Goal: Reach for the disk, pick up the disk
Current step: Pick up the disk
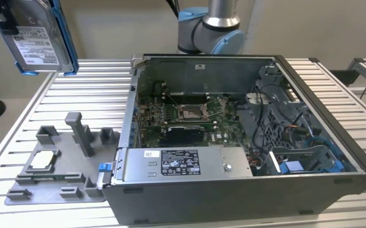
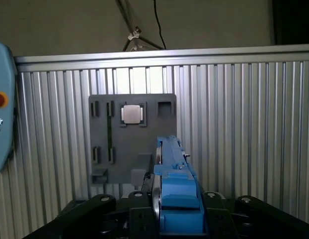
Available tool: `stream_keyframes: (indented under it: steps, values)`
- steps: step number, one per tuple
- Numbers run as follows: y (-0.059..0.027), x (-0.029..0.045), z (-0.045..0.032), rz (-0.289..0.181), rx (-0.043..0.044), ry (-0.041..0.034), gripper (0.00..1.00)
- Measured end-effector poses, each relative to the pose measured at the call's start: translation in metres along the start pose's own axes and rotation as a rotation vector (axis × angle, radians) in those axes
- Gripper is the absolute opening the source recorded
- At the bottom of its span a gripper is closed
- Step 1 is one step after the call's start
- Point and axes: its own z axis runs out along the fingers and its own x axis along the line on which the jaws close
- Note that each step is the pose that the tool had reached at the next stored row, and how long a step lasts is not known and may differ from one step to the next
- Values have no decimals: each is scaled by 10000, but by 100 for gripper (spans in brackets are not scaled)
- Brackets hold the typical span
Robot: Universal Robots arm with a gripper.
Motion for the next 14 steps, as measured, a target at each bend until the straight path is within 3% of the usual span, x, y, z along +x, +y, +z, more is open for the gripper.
stream_keyframes:
  steps: [14]
  values:
    - [-342, -19, 5, 0, -5, 0, 0]
